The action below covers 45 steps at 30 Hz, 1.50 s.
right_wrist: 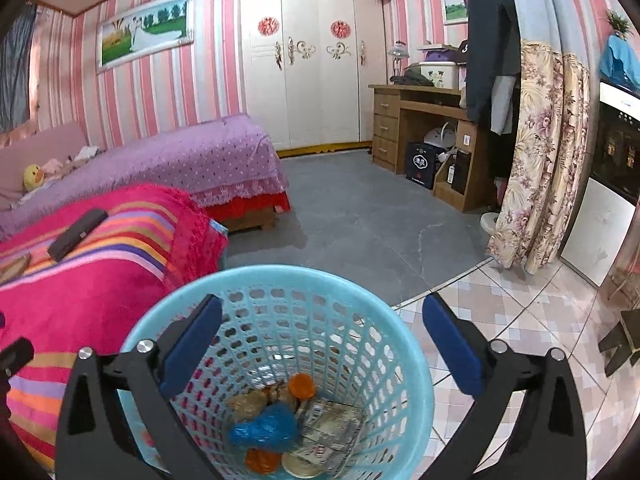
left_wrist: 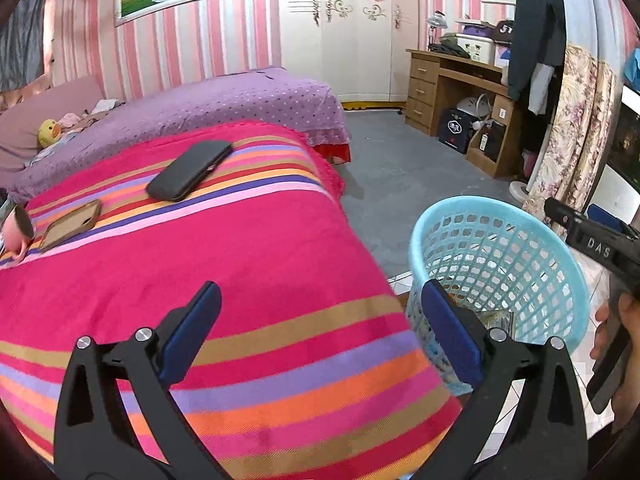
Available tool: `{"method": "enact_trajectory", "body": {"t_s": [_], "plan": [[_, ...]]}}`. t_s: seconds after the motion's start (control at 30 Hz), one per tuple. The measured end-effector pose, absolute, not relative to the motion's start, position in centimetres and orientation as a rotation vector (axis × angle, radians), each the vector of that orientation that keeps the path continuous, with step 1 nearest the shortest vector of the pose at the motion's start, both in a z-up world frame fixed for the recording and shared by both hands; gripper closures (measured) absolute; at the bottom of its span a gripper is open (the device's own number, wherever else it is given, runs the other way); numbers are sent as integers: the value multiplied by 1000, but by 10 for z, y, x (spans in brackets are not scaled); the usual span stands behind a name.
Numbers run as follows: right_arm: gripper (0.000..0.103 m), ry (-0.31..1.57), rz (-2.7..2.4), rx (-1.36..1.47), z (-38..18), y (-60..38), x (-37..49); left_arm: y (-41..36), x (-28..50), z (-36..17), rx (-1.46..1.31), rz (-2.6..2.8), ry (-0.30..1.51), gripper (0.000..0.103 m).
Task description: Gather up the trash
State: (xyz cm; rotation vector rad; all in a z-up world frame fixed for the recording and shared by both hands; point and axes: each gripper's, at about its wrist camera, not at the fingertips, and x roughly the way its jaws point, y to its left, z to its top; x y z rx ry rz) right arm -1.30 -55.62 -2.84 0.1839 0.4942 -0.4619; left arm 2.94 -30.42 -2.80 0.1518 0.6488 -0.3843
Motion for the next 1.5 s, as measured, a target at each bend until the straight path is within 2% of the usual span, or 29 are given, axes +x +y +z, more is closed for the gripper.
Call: {"method": "enact_trajectory", "body": {"t_s": [0.47, 0.93, 1.5], "plan": [[5, 436, -396, 150, 6, -481, -39, -221, -12, -1, 140, -317, 565, 6], [5, 428, -295, 75, 1, -379, -64, -145, -33, -1, 76, -248, 508, 6], [5, 411, -234, 1, -5, -324, -69, -123, -33, -12, 42, -233, 496, 6]]}}
